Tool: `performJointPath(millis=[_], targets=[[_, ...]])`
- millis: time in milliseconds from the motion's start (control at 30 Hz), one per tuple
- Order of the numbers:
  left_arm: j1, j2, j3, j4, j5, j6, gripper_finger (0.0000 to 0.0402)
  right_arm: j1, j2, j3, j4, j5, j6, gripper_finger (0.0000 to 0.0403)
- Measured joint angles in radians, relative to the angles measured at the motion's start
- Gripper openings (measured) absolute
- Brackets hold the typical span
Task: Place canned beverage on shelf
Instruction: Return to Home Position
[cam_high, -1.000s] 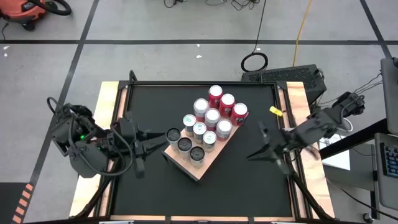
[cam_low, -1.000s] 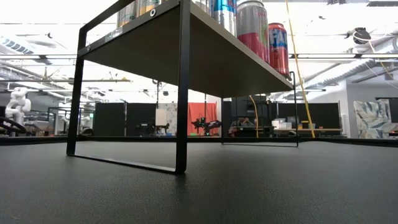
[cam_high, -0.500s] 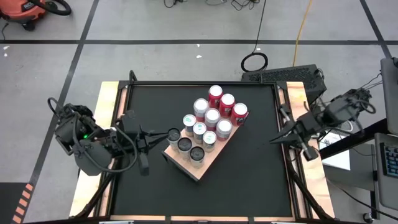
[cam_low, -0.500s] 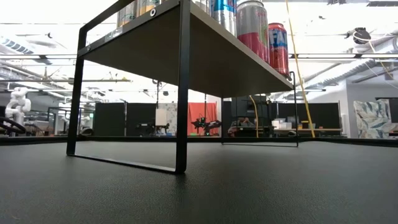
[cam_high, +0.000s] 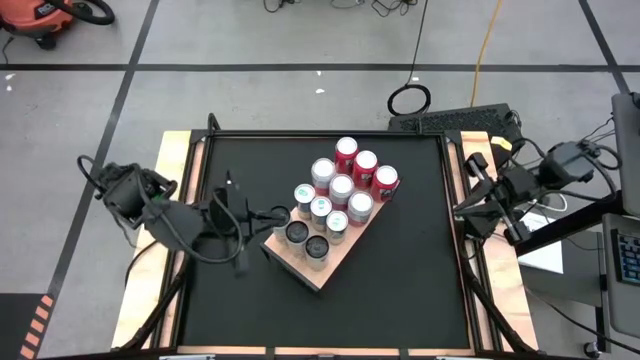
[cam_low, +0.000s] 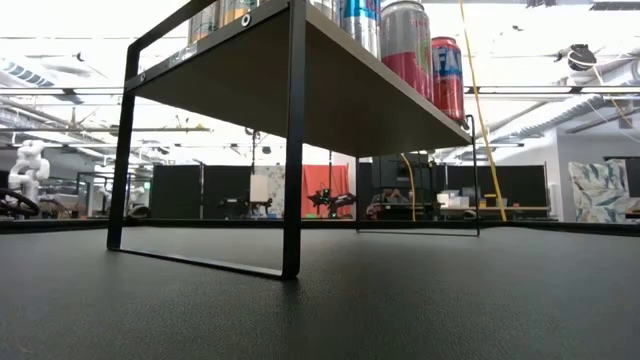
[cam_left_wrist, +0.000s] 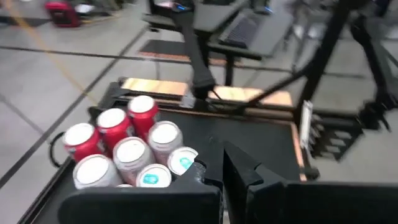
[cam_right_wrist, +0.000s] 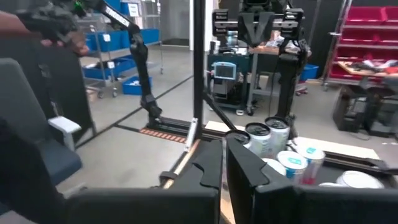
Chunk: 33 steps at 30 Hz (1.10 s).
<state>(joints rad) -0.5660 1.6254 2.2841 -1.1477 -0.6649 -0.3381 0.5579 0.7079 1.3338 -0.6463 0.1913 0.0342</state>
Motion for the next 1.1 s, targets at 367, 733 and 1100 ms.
performJointPath(millis=[367, 733, 1100], targets=[[0.164, -0.032, 0.0, 0.034, 0.37, 0.287, 0.0, 0.0, 0.005, 0.0, -0.027, 0.08, -0.041, 0.0], [0.3, -0.035, 0.0, 0.073, 0.627, 0.411, 0.0, 0.0, 0.006, 0.0, -0.025, 0.125, 0.01, 0.0], [0.289, -0.106, -0.349, 0.405, 0.52, 0.293, 0.0, 0.0, 0.023, 0.0, -0.028, 0.121, 0.027, 0.0]])
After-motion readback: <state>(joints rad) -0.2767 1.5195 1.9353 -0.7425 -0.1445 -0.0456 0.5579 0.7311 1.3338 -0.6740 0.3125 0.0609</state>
